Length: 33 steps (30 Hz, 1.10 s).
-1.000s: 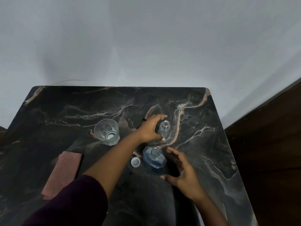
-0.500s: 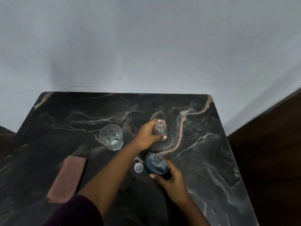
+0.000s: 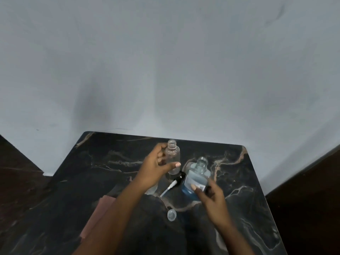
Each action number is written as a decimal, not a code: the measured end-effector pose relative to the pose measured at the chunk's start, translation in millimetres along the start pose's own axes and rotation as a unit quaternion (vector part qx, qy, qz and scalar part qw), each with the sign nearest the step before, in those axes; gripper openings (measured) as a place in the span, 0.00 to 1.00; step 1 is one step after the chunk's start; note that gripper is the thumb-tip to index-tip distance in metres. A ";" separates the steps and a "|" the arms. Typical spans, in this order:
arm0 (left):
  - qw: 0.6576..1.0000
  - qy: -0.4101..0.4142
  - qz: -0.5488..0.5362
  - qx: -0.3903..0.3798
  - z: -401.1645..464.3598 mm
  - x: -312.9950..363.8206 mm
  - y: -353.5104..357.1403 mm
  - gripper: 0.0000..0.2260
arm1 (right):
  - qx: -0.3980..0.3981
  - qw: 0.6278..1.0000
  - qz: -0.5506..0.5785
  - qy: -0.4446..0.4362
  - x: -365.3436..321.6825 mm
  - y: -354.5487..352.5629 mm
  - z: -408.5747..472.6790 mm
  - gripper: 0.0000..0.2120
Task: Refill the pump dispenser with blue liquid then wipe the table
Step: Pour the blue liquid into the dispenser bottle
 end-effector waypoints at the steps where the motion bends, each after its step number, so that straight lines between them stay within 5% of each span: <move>1: 1.000 0.012 -0.001 0.000 -1.2 11.2 -3.9 0.24 | 0.002 0.999 -0.010 -0.034 -22.4 -0.8 5.6 0.17; 11: 0.997 0.075 -0.017 -0.005 -31.8 88.7 -16.9 0.25 | 0.080 0.925 -0.198 -0.313 -172.8 -8.8 24.9 0.18; 33: 0.992 0.120 -0.047 -0.008 -52.3 128.5 -29.8 0.25 | 0.146 0.816 -0.352 -0.434 -212.3 -12.5 3.2 0.22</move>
Point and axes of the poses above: each hand's wrist, its own z-axis towards the middle knuckle, its own y-axis out of the palm, x = y × z, the point moved 4 cm from there along z, towards the middle knuckle, and after that the axes turned 13 degrees about x, right-handed, at the moved point
